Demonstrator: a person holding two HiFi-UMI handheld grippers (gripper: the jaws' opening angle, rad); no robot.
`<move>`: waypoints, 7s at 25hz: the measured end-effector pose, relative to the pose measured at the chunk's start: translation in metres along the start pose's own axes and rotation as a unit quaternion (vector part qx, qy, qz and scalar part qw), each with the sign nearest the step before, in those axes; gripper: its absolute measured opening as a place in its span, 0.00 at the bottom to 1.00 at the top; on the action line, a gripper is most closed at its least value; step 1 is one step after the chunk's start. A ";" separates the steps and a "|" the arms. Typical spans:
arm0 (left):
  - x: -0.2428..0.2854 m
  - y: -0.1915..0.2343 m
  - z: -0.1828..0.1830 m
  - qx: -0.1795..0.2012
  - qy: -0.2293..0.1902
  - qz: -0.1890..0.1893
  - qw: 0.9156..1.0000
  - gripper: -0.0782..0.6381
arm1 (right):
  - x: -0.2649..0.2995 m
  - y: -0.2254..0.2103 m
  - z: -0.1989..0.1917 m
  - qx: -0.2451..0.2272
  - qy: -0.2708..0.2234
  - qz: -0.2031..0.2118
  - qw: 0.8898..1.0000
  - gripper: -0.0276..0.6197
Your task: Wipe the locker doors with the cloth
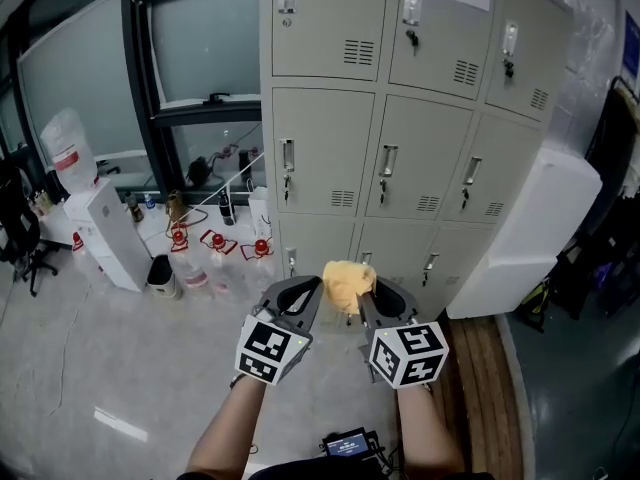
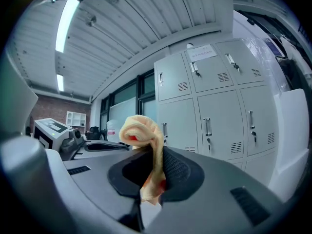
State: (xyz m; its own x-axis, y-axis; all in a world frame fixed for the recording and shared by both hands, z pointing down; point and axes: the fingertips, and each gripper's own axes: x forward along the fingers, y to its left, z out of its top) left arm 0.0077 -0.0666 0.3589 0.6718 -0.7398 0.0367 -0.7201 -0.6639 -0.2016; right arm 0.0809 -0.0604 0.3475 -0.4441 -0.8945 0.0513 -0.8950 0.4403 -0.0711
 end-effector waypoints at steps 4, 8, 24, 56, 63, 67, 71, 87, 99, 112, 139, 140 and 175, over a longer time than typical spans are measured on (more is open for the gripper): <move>0.035 0.008 0.001 0.003 0.007 0.008 1.000 0.14 | 0.020 -0.033 0.003 0.026 -0.005 0.016 1.000 0.15; 0.059 0.016 -0.010 0.005 0.020 0.011 1.000 0.14 | 0.042 -0.055 -0.003 0.031 0.000 0.017 0.999 0.15; 0.105 0.137 -0.038 -0.011 0.011 -0.031 0.999 0.14 | 0.171 -0.041 0.002 0.021 0.002 -0.008 1.000 0.15; 0.156 0.200 -0.016 0.019 -0.006 -0.011 1.000 0.17 | 0.258 -0.041 0.040 -0.004 -0.008 0.052 0.999 0.15; 0.155 0.245 0.026 -0.026 -0.022 0.017 0.999 0.16 | 0.288 -0.029 0.088 -0.011 -0.034 0.067 0.997 0.15; 0.163 0.277 0.054 -0.031 -0.029 0.045 0.998 0.16 | 0.316 -0.025 0.121 -0.009 -0.042 0.065 0.997 0.15; 0.178 0.312 0.072 -0.021 -0.027 0.074 0.997 0.16 | 0.352 -0.023 0.148 -0.058 -0.045 0.053 0.996 0.15; 0.219 0.387 0.126 -0.003 -0.057 0.104 0.993 0.16 | 0.433 -0.023 0.220 -0.156 -0.069 0.041 0.985 0.15; 0.226 0.388 0.126 0.019 -0.054 0.098 0.994 0.16 | 0.437 -0.029 0.221 -0.145 -0.078 0.044 0.985 0.15; 0.243 0.365 0.128 0.034 -0.045 0.087 0.995 0.16 | 0.423 -0.054 0.217 -0.138 -0.081 0.024 0.987 0.15; 0.334 0.257 0.152 0.058 -0.056 -0.003 0.997 0.16 | 0.354 -0.181 0.221 -0.114 -0.086 -0.054 0.988 0.15; 0.337 0.253 0.153 0.060 -0.056 -0.006 0.997 0.16 | 0.352 -0.186 0.221 -0.113 -0.085 -0.057 0.988 0.15; 0.339 0.221 0.160 0.035 -0.079 -0.036 0.996 0.16 | 0.321 -0.198 0.219 -0.100 -0.092 -0.052 0.989 0.15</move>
State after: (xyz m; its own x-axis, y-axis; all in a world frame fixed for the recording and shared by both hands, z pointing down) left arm 0.1036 -0.4467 0.1705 0.7443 -0.6603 -0.1006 -0.6590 -0.7014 -0.2717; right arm 0.1245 -0.4513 0.1603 -0.3509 -0.9267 -0.1346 -0.9338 0.3357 0.1236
